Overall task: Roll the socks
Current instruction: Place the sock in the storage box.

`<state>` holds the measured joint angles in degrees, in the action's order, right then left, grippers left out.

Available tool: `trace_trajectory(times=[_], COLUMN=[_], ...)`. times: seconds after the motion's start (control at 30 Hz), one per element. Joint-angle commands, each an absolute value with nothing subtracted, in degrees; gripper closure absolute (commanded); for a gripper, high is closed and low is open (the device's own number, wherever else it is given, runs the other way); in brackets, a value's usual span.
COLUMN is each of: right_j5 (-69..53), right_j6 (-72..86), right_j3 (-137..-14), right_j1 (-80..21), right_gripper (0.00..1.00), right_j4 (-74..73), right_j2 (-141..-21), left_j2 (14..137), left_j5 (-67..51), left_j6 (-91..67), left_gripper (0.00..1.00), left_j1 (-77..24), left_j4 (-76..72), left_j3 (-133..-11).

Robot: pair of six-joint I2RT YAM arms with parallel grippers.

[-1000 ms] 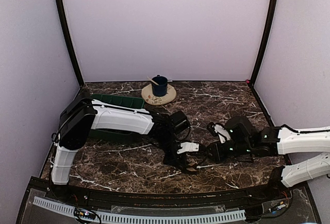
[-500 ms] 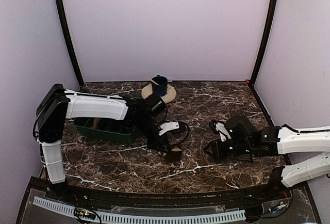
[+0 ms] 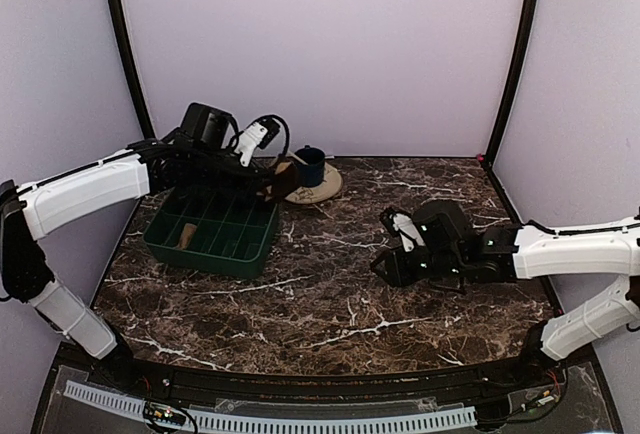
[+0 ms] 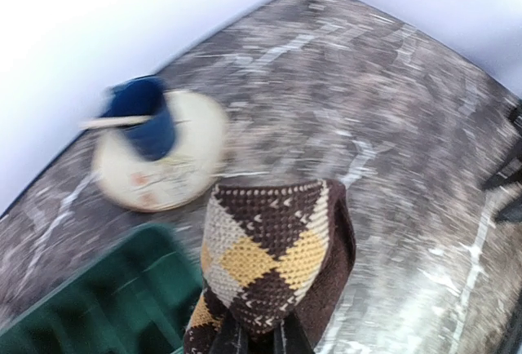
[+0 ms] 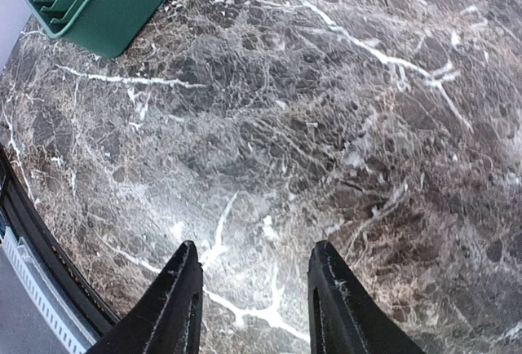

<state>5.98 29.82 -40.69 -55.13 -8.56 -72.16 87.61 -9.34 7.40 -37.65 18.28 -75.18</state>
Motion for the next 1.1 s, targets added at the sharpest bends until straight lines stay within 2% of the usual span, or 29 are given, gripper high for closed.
trace_trajectory(times=[0.0,0.27,0.5,1.07], right_j5=[5.9,6.6,6.0,4.9], right_j6=[26.6,24.7,25.8,25.3], right_j3=[-45.5,-50.7,-50.6,-49.3], right_j1=[-55.6,-55.6,-55.6,-55.6], right_gripper=[0.59,0.59,0.59,0.59], right_j4=[-4.2,-1.7,3.4,6.7], right_j2=[-75.3,-81.2,-84.5,-85.2], left_j2=[82.9,82.4,85.7,90.5], left_j5=[8.8,25.0,31.1,33.0], left_j6=[1.3,-4.4,-8.9,-15.7], left_gripper=[1.0,1.0,1.0,1.0], left_j1=[-33.7,-30.1,-28.4,-28.6], left_j4=[19.0,25.5,31.3,38.3], left_j3=[-72.1,-70.4,-69.9,-65.2])
